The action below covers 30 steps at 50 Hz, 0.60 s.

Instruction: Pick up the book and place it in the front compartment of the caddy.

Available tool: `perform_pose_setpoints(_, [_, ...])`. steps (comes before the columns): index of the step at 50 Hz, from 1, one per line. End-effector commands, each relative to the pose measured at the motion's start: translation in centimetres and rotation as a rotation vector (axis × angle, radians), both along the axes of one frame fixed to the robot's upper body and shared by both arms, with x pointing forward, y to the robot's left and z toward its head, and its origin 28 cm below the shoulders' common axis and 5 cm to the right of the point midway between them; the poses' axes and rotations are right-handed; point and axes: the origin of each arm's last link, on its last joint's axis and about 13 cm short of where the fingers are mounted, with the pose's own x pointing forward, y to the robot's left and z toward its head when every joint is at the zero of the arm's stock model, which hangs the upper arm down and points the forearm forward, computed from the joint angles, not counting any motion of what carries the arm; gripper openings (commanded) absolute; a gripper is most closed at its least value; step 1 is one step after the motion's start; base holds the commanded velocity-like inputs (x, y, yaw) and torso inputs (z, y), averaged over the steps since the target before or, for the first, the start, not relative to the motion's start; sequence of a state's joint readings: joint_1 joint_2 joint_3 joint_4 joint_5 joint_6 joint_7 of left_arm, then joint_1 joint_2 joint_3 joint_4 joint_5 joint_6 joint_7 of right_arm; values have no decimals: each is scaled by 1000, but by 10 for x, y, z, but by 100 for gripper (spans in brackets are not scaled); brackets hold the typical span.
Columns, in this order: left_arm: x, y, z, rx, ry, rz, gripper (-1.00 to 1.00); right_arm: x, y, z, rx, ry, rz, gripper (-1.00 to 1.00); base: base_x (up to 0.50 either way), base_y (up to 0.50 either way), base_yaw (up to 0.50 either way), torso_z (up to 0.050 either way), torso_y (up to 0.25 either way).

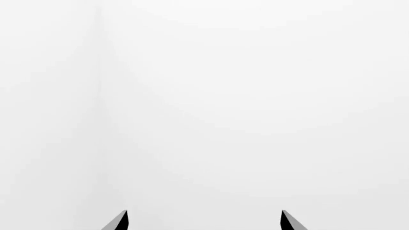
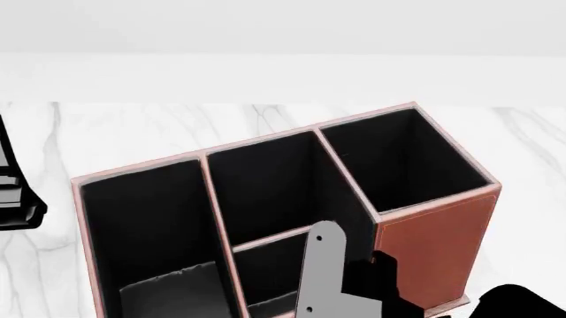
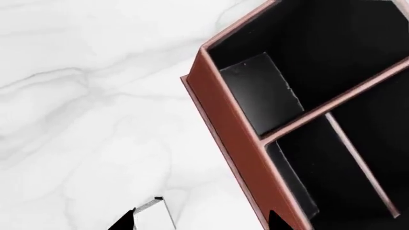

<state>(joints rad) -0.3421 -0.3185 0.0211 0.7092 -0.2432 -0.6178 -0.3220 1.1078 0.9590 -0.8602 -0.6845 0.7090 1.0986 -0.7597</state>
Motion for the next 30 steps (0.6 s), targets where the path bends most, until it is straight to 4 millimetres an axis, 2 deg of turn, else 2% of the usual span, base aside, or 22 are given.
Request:
perform_pose_setpoints(1, [-1,2,0,-13,-7,-1,100,-2,4,-4,5,13,27,100,0,0,0,0,0])
perform_pose_setpoints(15, [-1,3,2,-14,-8,3,100,-2,4,-14,-15,47,27,100,0,0,0,0,0])
perform_pose_setpoints(30, [-1,3,1,-16,-8,6,100,-12,-4,-22,-38,82,-1,100,0,0,0,0,0])
